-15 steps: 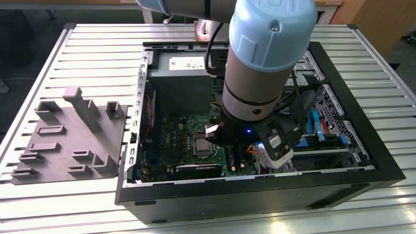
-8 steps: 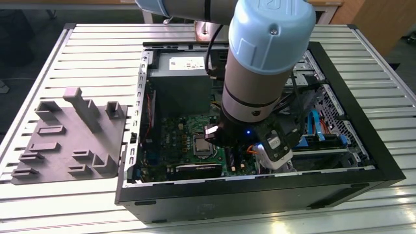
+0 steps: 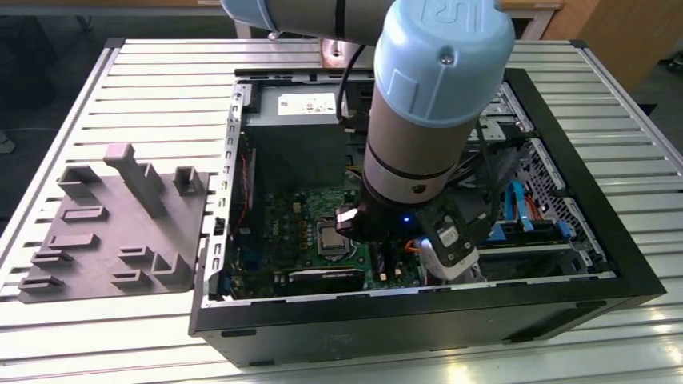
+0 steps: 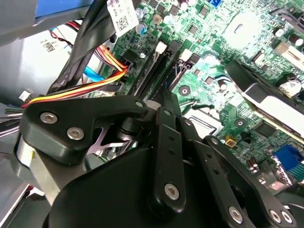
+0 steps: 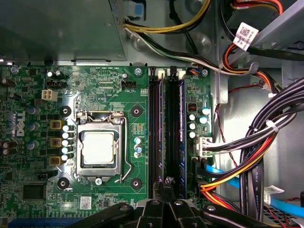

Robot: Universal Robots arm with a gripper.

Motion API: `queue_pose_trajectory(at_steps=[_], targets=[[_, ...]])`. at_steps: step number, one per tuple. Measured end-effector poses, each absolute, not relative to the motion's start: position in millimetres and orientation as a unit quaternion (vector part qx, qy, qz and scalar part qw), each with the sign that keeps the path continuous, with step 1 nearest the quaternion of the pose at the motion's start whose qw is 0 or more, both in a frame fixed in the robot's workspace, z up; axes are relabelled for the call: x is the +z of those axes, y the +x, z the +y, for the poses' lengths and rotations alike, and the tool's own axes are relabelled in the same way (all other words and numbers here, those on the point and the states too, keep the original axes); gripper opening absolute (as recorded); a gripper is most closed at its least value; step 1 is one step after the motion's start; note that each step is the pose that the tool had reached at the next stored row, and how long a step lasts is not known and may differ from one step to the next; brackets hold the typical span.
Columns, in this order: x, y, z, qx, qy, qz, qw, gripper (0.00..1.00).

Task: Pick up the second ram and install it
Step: 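Press down the second ram until it locks into place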

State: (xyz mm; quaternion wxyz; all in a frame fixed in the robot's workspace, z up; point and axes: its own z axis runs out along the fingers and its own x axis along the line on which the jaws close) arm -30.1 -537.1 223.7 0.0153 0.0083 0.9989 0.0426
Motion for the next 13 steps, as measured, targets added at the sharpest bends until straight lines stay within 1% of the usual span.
queue_pose_trajectory(at_steps=[13], targets=[[217.9,-30.2,-537.2,0.042,0.008,0.999,0.015,0.11]])
